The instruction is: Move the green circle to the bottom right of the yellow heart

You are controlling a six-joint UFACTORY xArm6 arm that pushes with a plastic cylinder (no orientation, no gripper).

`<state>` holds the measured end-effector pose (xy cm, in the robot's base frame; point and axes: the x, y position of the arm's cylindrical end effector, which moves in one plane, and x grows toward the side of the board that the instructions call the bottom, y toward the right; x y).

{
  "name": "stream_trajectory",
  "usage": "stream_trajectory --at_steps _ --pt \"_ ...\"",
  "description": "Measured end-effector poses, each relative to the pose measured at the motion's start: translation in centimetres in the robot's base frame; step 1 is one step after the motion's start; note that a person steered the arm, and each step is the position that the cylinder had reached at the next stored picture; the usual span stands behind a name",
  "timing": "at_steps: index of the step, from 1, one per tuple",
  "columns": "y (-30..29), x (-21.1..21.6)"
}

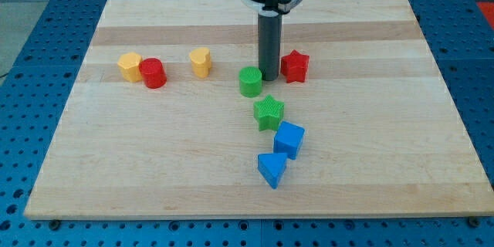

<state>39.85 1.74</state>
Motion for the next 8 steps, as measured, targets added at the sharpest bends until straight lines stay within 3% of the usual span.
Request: stream_trajectory --at_steps 5,8 --pt "-3.7 0.0" --pt "-11.5 -0.9"
